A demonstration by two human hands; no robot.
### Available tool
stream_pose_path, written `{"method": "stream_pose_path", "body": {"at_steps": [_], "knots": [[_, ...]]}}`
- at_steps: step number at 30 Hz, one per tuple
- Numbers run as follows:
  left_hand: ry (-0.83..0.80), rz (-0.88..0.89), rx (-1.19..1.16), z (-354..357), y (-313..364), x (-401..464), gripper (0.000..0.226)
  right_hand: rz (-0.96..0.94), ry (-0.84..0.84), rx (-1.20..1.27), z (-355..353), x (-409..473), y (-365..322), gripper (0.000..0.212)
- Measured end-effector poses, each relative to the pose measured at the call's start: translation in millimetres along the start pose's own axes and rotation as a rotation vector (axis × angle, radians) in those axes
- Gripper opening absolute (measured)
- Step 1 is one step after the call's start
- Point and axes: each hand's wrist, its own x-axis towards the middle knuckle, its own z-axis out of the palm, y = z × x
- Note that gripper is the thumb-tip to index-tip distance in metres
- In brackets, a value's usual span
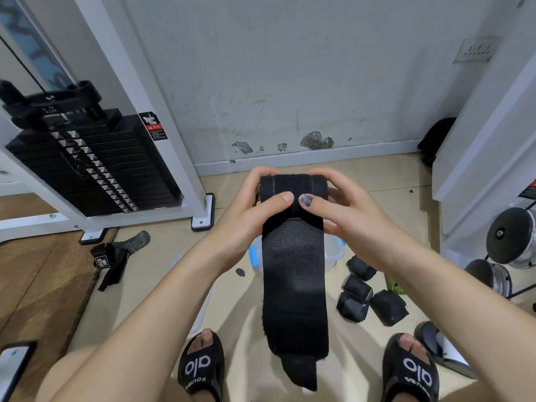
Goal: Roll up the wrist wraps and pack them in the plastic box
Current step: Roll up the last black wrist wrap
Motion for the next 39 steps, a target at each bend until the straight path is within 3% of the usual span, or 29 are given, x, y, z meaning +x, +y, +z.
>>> {"method": "stream_pose_path", "body": {"at_steps": [5, 9, 12, 16, 21, 29, 33, 39], "knots": [[0.031, -0.106, 0.031, 4, -3, 2, 0.021, -0.064, 0.010, -0.082, -4, 1, 3, 0.045], [0.077, -0.185, 0.004, 6, -1, 3, 0.031, -0.129, -0.001, -0.179, -2, -2, 4, 0.046], [0.076, -0.167, -0.071, 4, 1, 3, 0.030, -0.140, 0.004, -0.216, -2, -2, 3, 0.052], [0.040, -0.119, -0.098, 0, 2, 2, 0.029, -0.013, -0.014, -0.152, -3, 0, 3, 0.057], [0.001, -0.047, -0.068, -3, -1, 1, 0.038, 0.028, -0.020, -0.073, -1, 0, 1, 0.030], [0.046, -0.136, 0.099, 1, -9, 2, 0.042, -0.085, 0.052, -0.166, -2, -1, 4, 0.043], [0.080, -0.200, 0.063, 5, -6, 3, 0.049, -0.111, 0.053, -0.184, 2, -3, 6, 0.043], [0.117, -0.132, 0.131, 8, -5, 0, 0.046, 0.062, 0.027, -0.142, 6, 3, 5, 0.049]]}}
